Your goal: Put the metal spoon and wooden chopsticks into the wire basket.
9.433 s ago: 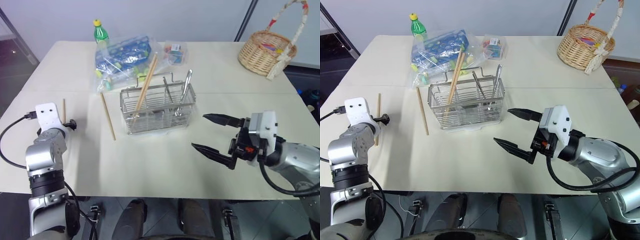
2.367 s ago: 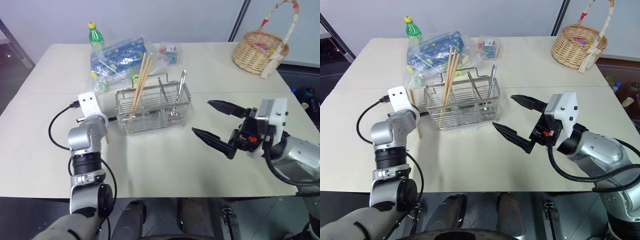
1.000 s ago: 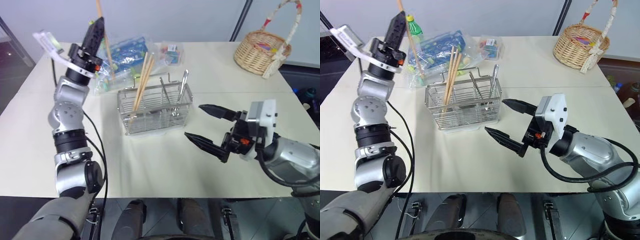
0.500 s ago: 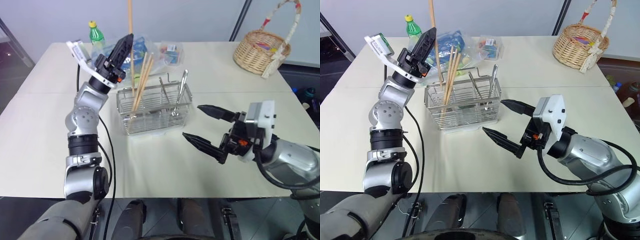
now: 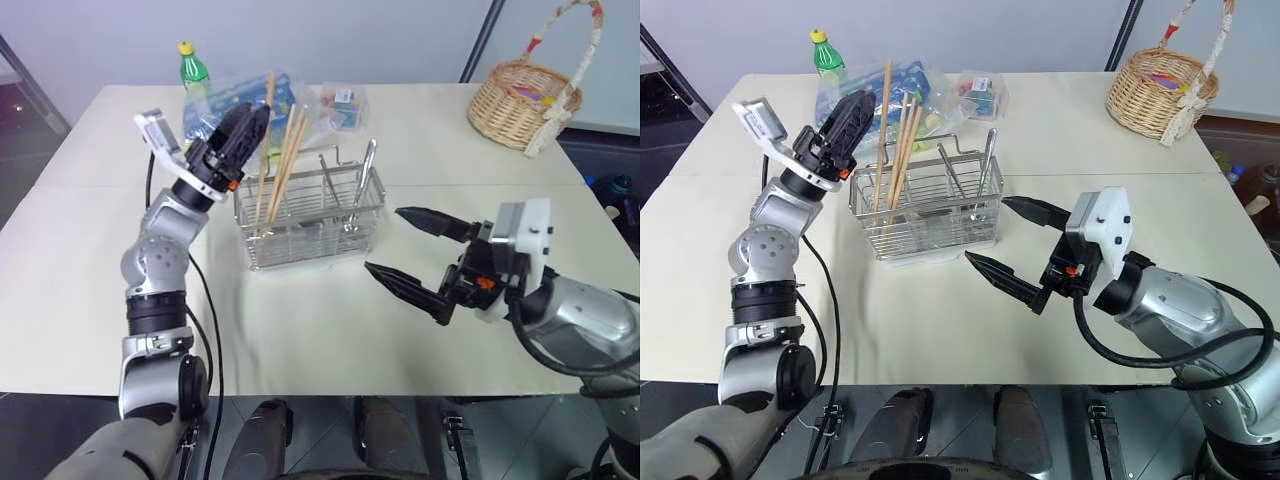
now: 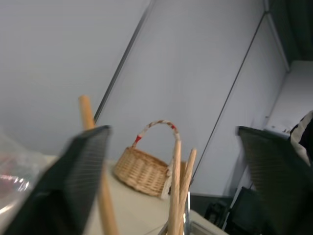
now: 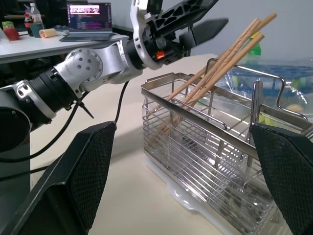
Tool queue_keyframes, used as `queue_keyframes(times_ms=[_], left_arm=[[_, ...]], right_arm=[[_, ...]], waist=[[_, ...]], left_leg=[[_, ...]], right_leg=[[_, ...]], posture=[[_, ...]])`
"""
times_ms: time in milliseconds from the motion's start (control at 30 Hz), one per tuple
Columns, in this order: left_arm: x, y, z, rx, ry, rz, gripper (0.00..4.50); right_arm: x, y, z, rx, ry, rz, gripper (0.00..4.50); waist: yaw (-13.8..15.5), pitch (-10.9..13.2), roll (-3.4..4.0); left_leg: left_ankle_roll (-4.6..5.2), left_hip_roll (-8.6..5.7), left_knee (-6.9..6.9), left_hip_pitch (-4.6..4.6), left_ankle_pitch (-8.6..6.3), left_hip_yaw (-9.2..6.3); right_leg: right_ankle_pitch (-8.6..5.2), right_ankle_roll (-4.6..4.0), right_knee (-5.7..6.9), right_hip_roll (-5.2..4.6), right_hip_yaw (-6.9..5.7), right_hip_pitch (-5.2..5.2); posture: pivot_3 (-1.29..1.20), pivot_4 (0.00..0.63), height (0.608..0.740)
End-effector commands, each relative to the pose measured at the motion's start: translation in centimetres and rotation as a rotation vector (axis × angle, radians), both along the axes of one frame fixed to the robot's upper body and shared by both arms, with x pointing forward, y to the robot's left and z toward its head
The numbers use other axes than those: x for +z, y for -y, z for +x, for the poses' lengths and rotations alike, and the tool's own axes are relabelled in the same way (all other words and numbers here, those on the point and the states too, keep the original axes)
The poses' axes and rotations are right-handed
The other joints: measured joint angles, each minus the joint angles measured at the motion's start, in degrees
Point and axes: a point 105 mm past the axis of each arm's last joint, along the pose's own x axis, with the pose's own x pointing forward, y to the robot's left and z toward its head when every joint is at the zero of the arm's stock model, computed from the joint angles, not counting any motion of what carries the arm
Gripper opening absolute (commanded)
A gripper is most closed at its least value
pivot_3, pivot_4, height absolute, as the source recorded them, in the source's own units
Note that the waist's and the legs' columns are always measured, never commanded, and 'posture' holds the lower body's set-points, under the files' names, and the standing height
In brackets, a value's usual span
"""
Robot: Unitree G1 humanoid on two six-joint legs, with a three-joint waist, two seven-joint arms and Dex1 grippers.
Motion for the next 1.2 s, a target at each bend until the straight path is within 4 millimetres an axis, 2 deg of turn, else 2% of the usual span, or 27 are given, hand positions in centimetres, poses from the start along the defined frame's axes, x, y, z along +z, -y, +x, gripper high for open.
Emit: queue_keyframes(times_ms=[33,300,533,633,933,1100,1200], left_arm=[[1.3,-0.4,-0.8,0.022,0.052,0.016,4.45],[4.7,-1.1,-2.6,0.035,0.128,0.085,4.45],[5.9,-2.8,-4.4,0.049,0.138,0.23,4.45],[6.1,-2.7,-5.7,0.023,0.142,0.292,4.45],[4.6,-2.1,-10.0,-0.083,0.058,0.412,4.45],[3.1,-2.1,-11.6,-0.091,-0.017,0.409,4.45],[1.5,-2.1,-12.6,-0.081,-0.075,0.411,4.45]], right_arm=[[0.6,-0.2,-0.2,0.02,0.035,0.012,4.5],[1.0,0.1,0.1,0.063,0.039,-0.016,4.5],[1.3,0.2,0.7,0.094,0.052,-0.025,4.5],[1.3,0.1,0.7,0.109,0.053,-0.023,4.5],[0.7,0.1,0.5,0.18,0.035,-0.043,4.5],[0.1,0.4,0.6,0.204,0.016,-0.054,4.5],[-0.6,0.7,0.7,0.206,-0.001,-0.056,4.5]], waist=[[0.05,0.0,0.0],[-0.12,0.0,0.0],[-0.07,0.01,0.01],[-0.14,0.01,0.02],[-0.11,0.02,0.04],[-0.08,0.02,0.05],[-0.17,0.03,0.06]], left_leg=[[0.0,0.0,0.0,0.0,0.0,0.0],[0.0,0.0,-0.01,0.0,0.0,0.0],[0.0,0.01,-0.03,0.02,0.0,0.0],[0.0,0.01,-0.06,0.0,0.0,0.0],[0.01,0.04,-0.07,0.0,-0.01,0.0],[0.01,0.05,-0.08,0.01,-0.01,0.0],[0.01,0.06,-0.08,0.01,-0.01,0.0]], right_leg=[[0.0,0.0,0.0,0.0,0.0,0.0],[0.0,0.0,0.0,0.0,0.0,-0.01],[0.0,-0.01,0.0,0.01,0.0,-0.01],[-0.01,-0.01,-0.01,0.01,0.0,-0.04],[-0.01,-0.02,0.0,0.01,0.01,-0.05],[-0.02,-0.03,0.0,0.01,0.02,-0.04],[-0.02,-0.03,0.0,0.01,0.02,-0.04]], posture=[[0.0,0.15,0.74],[0.0,0.15,0.74],[0.0,0.15,0.74],[0.0,0.15,0.74],[0.0,0.15,0.74],[0.0,0.15,0.74],[0.0,0.15,0.74]])
